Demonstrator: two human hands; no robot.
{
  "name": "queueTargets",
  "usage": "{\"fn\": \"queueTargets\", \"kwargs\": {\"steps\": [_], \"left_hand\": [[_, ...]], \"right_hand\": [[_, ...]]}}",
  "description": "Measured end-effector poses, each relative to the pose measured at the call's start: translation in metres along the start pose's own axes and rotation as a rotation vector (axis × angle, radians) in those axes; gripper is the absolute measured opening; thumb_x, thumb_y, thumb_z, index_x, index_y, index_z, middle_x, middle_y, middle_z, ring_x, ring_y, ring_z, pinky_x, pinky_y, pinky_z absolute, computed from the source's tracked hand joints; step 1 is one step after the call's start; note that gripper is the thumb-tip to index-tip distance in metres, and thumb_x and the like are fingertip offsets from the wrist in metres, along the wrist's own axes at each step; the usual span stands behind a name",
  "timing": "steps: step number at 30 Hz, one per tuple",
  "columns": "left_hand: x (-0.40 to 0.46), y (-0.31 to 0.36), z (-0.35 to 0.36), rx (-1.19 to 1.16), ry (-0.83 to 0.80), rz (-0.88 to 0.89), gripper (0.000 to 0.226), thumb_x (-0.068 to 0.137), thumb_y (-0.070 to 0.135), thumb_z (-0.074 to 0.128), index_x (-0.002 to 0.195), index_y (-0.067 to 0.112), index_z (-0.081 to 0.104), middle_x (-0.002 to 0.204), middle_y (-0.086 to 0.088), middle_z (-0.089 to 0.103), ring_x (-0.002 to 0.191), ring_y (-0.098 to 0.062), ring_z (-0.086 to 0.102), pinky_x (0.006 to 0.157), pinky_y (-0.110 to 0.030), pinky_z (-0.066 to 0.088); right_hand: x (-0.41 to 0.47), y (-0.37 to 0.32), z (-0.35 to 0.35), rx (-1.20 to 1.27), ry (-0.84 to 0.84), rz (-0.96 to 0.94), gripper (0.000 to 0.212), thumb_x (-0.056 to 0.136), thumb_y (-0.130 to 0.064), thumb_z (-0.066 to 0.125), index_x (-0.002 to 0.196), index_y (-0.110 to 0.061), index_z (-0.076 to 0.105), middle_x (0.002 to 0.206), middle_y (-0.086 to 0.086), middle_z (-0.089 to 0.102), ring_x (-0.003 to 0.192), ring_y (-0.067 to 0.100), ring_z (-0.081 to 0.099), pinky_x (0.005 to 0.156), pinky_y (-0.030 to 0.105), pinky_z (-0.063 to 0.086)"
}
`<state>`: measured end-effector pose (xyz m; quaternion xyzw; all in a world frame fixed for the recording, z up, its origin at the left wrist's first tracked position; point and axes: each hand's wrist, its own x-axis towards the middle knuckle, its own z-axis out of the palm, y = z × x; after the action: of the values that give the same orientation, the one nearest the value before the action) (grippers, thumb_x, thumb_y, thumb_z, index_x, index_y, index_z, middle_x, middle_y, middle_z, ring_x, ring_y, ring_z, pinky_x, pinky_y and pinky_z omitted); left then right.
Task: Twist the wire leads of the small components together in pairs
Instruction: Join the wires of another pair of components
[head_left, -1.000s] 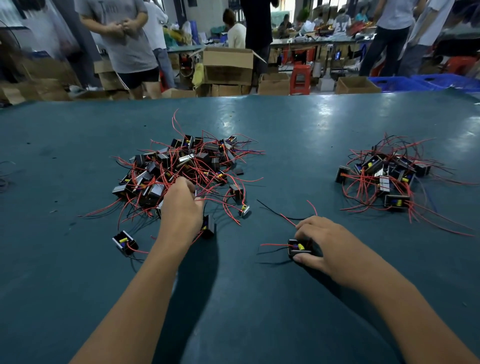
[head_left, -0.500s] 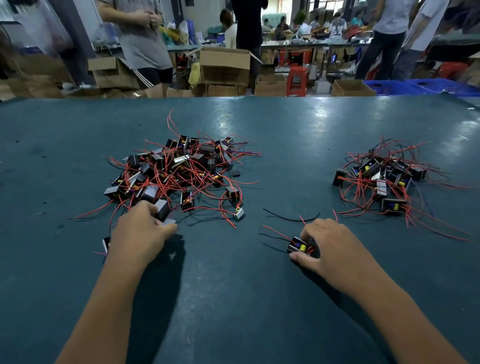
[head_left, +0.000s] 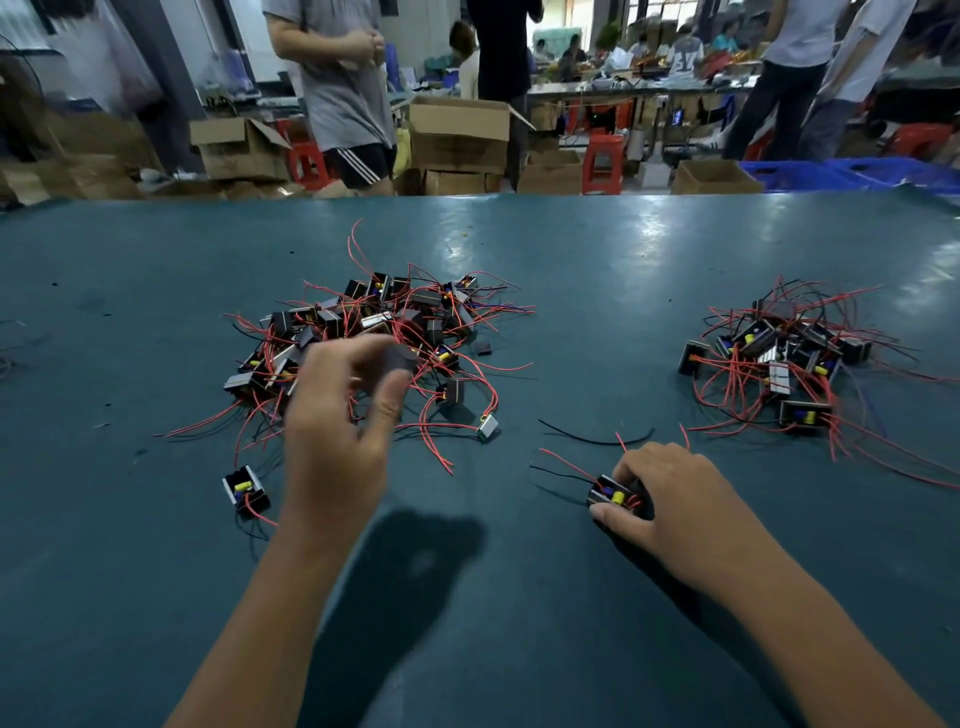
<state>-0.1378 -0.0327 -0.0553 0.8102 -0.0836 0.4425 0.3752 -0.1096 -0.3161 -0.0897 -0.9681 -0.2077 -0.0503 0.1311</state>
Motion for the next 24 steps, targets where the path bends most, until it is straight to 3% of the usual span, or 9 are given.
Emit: {"fn": "queueTargets", "kwargs": {"steps": [3,6,9,12,16,19,22,24], "left_hand": [[-0.008,0.008,0.014,0.119,-0.286,0.256,0.016,0.09,0.015,0.069,0.104,0.008,0.07,0.101,-0.002,0.064,0.094,-0.025,0.061,0.084,-0.044,0.048],[-0.019,0.013,0.023,0.197,-0.594,0.352,0.018,0.085,0.022,0.075,0.102,0.016,0.069,0.101,0.003,0.064,0.094,-0.024,0.061,0.083,-0.04,0.044],[-0.027,0.013,0.028,0.222,-0.86,0.317,0.021,0.084,0.029,0.075,0.102,0.025,0.064,0.101,0.009,0.06,0.097,-0.017,0.055,0.083,-0.03,0.036],[-0.028,0.01,0.025,0.139,-1.058,0.15,0.025,0.085,0.036,0.077,0.102,0.027,0.062,0.099,0.014,0.056,0.096,-0.008,0.049,0.086,-0.028,0.041],[-0.023,0.012,0.015,0.026,-1.133,0.009,0.013,0.085,0.037,0.077,0.091,0.027,0.072,0.088,0.011,0.063,0.089,-0.005,0.054,0.081,-0.029,0.045],[-0.024,0.013,0.013,0.045,-1.112,-0.09,0.017,0.084,0.037,0.078,0.085,0.025,0.066,0.082,0.008,0.065,0.083,-0.008,0.058,0.077,-0.032,0.048],[-0.026,0.015,0.017,0.015,-1.077,-0.194,0.022,0.085,0.038,0.077,0.095,0.024,0.062,0.08,0.005,0.067,0.077,-0.011,0.061,0.074,-0.03,0.049],[-0.028,0.017,0.021,0.048,-1.086,-0.17,0.021,0.088,0.04,0.073,0.098,0.023,0.065,0.08,0.003,0.066,0.075,-0.011,0.057,0.071,-0.026,0.046]], "right_hand": [[0.0,0.003,-0.001,-0.02,-0.012,-0.008,0.029,0.086,-0.059,0.058,0.088,-0.031,0.05,0.088,-0.015,0.05,0.091,0.012,0.049,0.086,0.03,0.037],[0.0,0.006,-0.004,-0.028,-0.024,0.007,0.029,0.086,-0.06,0.058,0.089,-0.032,0.051,0.089,-0.015,0.051,0.093,0.011,0.05,0.088,0.03,0.038],[0.001,0.006,-0.005,-0.03,-0.029,0.013,0.03,0.085,-0.059,0.059,0.09,-0.031,0.052,0.091,-0.014,0.053,0.094,0.012,0.052,0.089,0.032,0.039],[0.0,0.005,-0.006,-0.018,-0.034,0.022,0.03,0.086,-0.058,0.059,0.092,-0.03,0.054,0.092,-0.013,0.055,0.093,0.012,0.051,0.088,0.032,0.039],[0.001,0.005,-0.006,-0.025,-0.039,0.039,0.028,0.087,-0.057,0.059,0.092,-0.03,0.052,0.093,-0.013,0.054,0.094,0.012,0.051,0.089,0.032,0.038],[0.001,0.006,-0.006,-0.043,-0.038,0.052,0.026,0.086,-0.057,0.059,0.091,-0.032,0.05,0.094,-0.014,0.054,0.095,0.013,0.051,0.088,0.032,0.038],[0.001,0.006,-0.006,-0.047,-0.042,0.049,0.025,0.085,-0.057,0.06,0.091,-0.036,0.05,0.092,-0.015,0.054,0.096,0.011,0.051,0.086,0.032,0.035],[0.0,0.006,-0.006,-0.039,-0.051,0.042,0.026,0.084,-0.059,0.06,0.095,-0.037,0.051,0.093,-0.017,0.053,0.096,0.01,0.05,0.085,0.031,0.032]]}}
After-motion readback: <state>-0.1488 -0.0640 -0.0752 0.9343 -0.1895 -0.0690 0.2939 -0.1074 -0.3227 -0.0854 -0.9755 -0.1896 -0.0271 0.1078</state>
